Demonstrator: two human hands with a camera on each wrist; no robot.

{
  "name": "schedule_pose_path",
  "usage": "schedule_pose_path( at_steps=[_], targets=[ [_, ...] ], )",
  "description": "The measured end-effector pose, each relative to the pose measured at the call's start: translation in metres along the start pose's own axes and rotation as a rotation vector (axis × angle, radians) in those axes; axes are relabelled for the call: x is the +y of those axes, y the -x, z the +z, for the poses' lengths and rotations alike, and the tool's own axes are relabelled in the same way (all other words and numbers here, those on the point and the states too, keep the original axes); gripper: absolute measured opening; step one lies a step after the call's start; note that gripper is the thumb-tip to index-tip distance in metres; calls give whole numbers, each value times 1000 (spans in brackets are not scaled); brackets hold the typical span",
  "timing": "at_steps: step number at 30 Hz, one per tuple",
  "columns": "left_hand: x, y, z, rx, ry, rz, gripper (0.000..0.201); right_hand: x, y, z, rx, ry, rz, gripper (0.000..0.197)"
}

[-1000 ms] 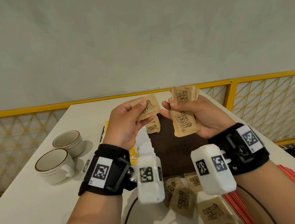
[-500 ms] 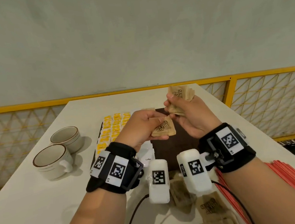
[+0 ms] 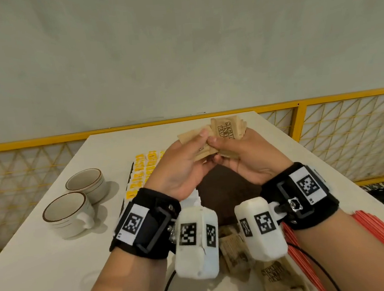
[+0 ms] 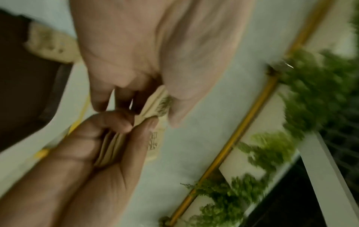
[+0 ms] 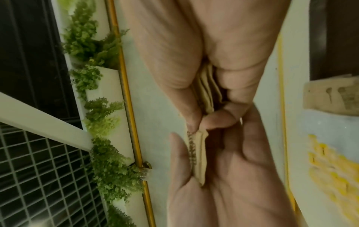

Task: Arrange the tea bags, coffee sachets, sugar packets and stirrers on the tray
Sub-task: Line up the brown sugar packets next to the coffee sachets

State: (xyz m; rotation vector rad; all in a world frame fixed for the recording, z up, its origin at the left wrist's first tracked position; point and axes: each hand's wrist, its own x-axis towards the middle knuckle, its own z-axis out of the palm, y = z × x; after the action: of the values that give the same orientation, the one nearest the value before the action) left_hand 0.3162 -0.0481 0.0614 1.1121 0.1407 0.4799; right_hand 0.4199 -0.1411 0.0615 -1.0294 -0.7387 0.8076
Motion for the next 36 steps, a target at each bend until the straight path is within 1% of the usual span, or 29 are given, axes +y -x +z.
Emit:
schedule_pose_path(
  at_steps=[2, 5, 7, 9, 10, 11, 12, 13, 14, 15, 16, 17, 18, 20, 21, 22, 24, 25, 27, 28, 31, 36],
  targets=[
    [0, -1, -1, 27, 52, -20, 31, -3, 1, 1, 11, 8, 25, 17],
    [3, -4, -10, 110, 67, -29, 33, -9, 3, -1, -15, -62, 130, 26],
    [4, -5, -15, 138, 11, -40, 32, -13, 5, -3, -31, -82, 183, 24],
    [4, -5, -18, 148, -111, -60, 28, -13, 7, -6, -60, 11, 193, 14],
    [4, -5, -19, 152, -181, -74, 27, -12, 7, -7, -90, 70, 187, 12],
    [4, -5, -21, 146, -237, -96, 29, -12, 8, -8, -119, 135, 175, 20],
    [4, -5, -22, 126, -280, -118, 37, -11, 9, -10, -137, 208, 162, 27],
    [4, -5, -23, 95, -304, -137, 49, -10, 8, -11, -135, 284, 148, 31],
    [3, -5, -23, 63, -328, -149, 61, -10, 8, -11, -116, 350, 133, 31],
    [1, -5, -22, 32, -354, -154, 67, -9, 8, -12, -92, 400, 115, 31],
    [-1, -5, -21, 11, -380, -145, 66, -7, 7, -12, -70, 431, 101, 32],
    [-3, -4, -20, 0, -390, -129, 56, -6, 6, -12, -52, 450, 87, 31],
    [-4, -4, -20, 1, -386, -112, 42, -5, 5, -12, -41, 455, 78, 28],
    [-7, -4, -21, 22, -350, -99, 16, -5, 4, -10, -34, 414, 91, 18],
    [-7, -5, -22, 45, -324, -99, 10, -7, 4, -9, -25, 359, 111, 15],
    [-7, -5, -23, 77, -282, -99, 10, -9, 3, -9, -8, 283, 132, 20],
    [-4, -7, -25, 150, -132, -107, 14, -13, 3, -12, -1, 145, 151, 29],
    [-3, -8, -26, 170, -50, -111, 18, -15, 4, -13, -16, 109, 144, 28],
    [0, -8, -28, 169, 87, -128, 30, -16, 6, -16, -54, 115, 94, 24],
    [2, -8, -28, 162, 142, -143, 34, -16, 6, -17, -48, 152, 61, 26],
    [2, -7, -27, 150, 227, -216, 40, -16, 4, -23, 70, 322, -18, 37],
    [-10, -10, -19, 77, 205, -328, 59, -6, 1, -22, 40, 590, -9, 31]
  ],
)
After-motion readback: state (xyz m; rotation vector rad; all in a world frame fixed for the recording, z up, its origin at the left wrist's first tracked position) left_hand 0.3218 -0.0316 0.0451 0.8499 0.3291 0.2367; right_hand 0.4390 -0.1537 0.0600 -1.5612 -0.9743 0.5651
